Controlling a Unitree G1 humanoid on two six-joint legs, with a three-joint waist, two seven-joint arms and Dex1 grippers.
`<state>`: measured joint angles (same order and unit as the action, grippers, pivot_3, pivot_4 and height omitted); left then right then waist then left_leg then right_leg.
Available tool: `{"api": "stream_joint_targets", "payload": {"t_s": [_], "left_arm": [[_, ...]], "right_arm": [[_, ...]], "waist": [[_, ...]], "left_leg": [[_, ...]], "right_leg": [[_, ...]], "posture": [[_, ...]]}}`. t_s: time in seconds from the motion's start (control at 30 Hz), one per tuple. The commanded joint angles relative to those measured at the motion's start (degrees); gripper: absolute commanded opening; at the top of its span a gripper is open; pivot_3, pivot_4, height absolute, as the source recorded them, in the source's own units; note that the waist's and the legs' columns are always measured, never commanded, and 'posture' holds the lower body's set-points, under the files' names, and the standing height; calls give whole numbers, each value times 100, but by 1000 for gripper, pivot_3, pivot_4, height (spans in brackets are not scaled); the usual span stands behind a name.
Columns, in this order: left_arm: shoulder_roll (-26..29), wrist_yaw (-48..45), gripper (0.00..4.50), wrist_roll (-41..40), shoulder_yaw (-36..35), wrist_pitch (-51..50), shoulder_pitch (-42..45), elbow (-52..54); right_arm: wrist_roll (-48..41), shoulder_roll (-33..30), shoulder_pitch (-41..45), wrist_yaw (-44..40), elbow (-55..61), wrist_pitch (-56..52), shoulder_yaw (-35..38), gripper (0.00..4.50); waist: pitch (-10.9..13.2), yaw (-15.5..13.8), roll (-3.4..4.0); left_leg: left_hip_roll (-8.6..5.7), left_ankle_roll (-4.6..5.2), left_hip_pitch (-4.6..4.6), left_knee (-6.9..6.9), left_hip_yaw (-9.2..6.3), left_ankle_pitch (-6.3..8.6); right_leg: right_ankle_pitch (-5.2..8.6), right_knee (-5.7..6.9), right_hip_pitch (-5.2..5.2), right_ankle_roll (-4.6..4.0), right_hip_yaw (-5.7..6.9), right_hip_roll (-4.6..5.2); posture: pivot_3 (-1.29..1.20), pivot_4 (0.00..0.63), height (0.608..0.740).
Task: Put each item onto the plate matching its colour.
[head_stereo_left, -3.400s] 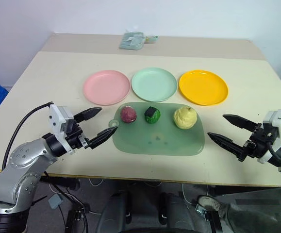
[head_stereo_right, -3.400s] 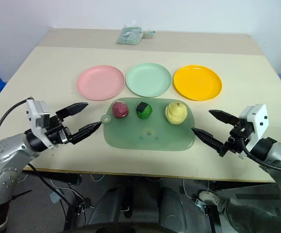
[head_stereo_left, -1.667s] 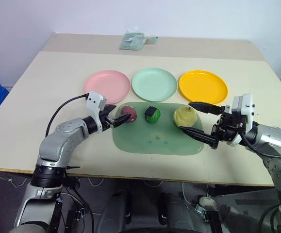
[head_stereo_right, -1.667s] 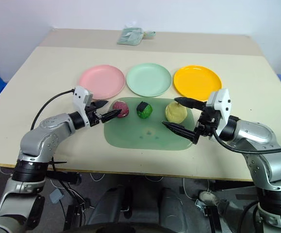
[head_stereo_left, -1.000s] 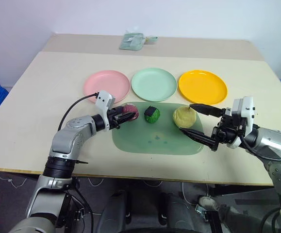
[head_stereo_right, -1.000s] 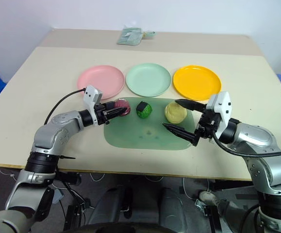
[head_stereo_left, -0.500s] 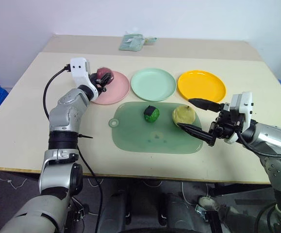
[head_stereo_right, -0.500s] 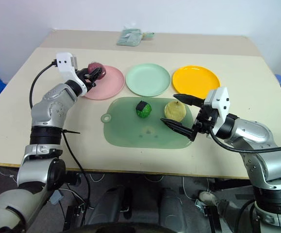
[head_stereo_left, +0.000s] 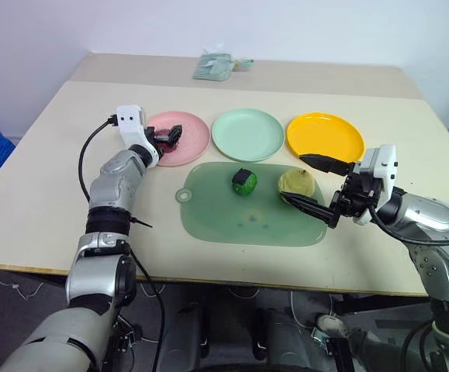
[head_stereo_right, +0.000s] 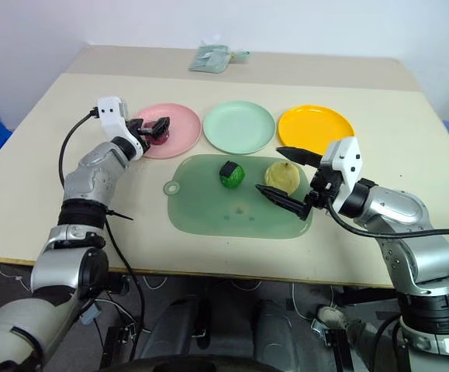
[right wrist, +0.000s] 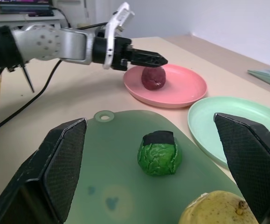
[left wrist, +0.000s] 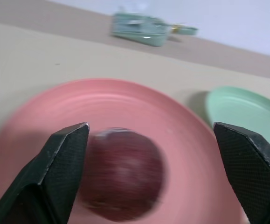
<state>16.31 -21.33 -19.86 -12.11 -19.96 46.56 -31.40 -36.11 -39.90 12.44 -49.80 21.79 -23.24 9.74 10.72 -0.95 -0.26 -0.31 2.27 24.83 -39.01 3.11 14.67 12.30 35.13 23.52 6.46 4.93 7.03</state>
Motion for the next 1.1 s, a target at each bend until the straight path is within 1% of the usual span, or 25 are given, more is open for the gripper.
{"api": "stream_joint_targets", "payload": {"t_s": [0.03, 0.17, 0.27, 0.4, 0.47, 0.6, 0.77, 0.87, 0.97, 1.0, 1.1], "left_arm": [[-24, -413, 4460, -381, 182, -523, -312, 1311], [-169, -790, 4460, -631, 546, -1099, -571, 2115], [-386, -1063, 4460, -685, 951, -1415, -593, 2309], [-624, -1386, 4460, -578, 1402, -1547, -494, 2097], [-656, -1499, 4460, -526, 1533, -1586, -456, 1991], [-619, -1673, 4460, -185, 1931, -1523, -349, 1653], [-576, -1761, 4460, 208, 2211, -1377, -238, 1348], [-551, -1819, 3692, 433, 2350, -1247, -225, 1241], [-610, -1745, 2247, 592, 2321, -1058, -171, 1111], [-658, -1688, 1882, 588, 2234, -979, -114, 1048], [-830, -1397, 1882, 527, 1850, -703, 199, 650]], "right_arm": [[-27, 45, 37, 67, 177, 88, 115, 4500], [-5, 89, 96, 117, 165, 87, 48, 4500], [-21, 104, 148, 165, 203, 43, 20, 4500], [-54, 70, 127, 223, 297, -18, 45, 4500], [-81, 54, 105, 257, 351, -51, 73, 4500], [-113, 23, -63, 365, 526, -110, 198, 4500], [-159, 17, -288, 490, 724, -161, 338, 4500], [-167, 30, -402, 558, 810, -163, 385, 4500], [-165, 36, -494, 589, 865, -149, 421, 4500], [-165, 36, -518, 599, 878, -146, 434, 4500], [-162, 37, -557, 614, 888, -128, 452, 4500]], "waist": [[0, 10, 0], [0, -6, 1], [-1, -18, 1], [-1, 6, 2], [-1, 16, 2], [-1, 7, 3], [-1, -14, 3], [-1, -8, 3], [-1, -6, 3], [-1, -5, 3], [-1, -17, 2]], "left_leg": [[0, 0, 0, 0, 0, 0], [-1, -1, 0, 0, -2, 0], [-2, 0, 0, 0, -2, 0], [-2, 1, 0, 0, -1, 0], [-2, 1, 1, 0, -1, 0], [-1, 3, 1, 1, -2, 1], [-2, 6, 9, -4, -3, 2], [-2, 6, 10, -4, -4, 3], [-1, 5, 11, -4, -4, 3], [-1, 5, 11, -4, -5, 3], [-1, 6, 12, -4, -5, 3]], "right_leg": [[0, 0, 0, 0, 0, 1], [0, -1, -1, -1, 0, 5], [0, -3, -1, -2, 0, 6], [1, -3, 1, -3, 0, 4], [1, -2, 2, -3, 0, 3], [1, -2, 4, -3, 0, 0], [2, -4, 7, -4, 0, 1], [2, -4, 9, -4, -1, 1], [2, -4, 10, -4, -1, 3], [2, -4, 10, -4, -1, 3], [2, -4, 11, -4, -1, 6]], "posture": [[0, 150, 740], [0, 150, 740], [0, 150, 740], [0, 150, 740], [0, 150, 740], [0, 150, 740], [0, 150, 740], [0, 150, 740], [0, 150, 740], [0, 150, 740], [0, 150, 740]]}}
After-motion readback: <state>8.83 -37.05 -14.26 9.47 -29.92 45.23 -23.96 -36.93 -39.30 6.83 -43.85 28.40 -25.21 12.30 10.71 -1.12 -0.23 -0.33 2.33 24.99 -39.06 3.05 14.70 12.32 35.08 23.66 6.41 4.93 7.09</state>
